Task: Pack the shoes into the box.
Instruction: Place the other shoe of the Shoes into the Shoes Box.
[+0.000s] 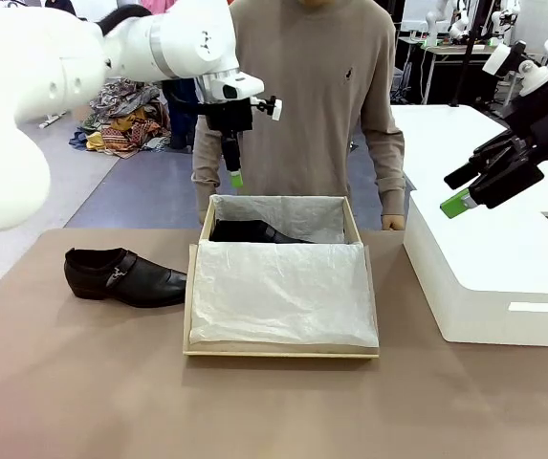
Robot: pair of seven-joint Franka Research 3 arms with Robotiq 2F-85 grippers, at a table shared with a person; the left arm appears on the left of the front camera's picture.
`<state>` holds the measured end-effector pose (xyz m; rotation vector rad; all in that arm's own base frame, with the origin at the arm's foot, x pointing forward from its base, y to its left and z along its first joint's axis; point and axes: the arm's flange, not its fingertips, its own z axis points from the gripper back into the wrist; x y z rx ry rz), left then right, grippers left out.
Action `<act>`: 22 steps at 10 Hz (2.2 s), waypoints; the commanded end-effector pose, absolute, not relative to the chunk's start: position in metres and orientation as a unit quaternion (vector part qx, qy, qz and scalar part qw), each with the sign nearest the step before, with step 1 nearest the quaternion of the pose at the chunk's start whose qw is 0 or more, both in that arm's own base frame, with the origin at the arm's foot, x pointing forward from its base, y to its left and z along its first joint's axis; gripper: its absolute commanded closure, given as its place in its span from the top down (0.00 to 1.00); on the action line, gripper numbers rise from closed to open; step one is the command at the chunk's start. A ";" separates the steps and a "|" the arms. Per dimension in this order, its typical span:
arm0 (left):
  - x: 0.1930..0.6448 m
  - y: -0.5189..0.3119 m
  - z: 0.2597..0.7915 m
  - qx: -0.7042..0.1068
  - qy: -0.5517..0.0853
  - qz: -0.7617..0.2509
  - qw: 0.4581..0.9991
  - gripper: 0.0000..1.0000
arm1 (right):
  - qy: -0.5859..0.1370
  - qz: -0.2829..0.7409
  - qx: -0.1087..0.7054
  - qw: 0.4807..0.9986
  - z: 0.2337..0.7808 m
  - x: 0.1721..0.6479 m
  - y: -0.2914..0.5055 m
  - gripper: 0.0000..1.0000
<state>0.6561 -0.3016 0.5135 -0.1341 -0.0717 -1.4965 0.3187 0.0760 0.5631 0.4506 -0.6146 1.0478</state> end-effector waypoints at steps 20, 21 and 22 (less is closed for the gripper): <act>0.567 -0.111 0.488 -0.007 -0.045 -0.708 0.705 1.00 | -0.293 0.491 0.221 0.790 0.564 0.320 0.077 1.00; 0.570 -0.106 0.483 0.020 -0.043 -0.701 0.711 1.00 | -0.293 0.491 0.221 0.790 0.564 0.320 0.077 1.00; 0.569 -0.098 0.479 0.026 -0.036 -0.695 0.718 1.00 | -0.293 0.491 0.221 0.790 0.564 0.320 0.077 1.00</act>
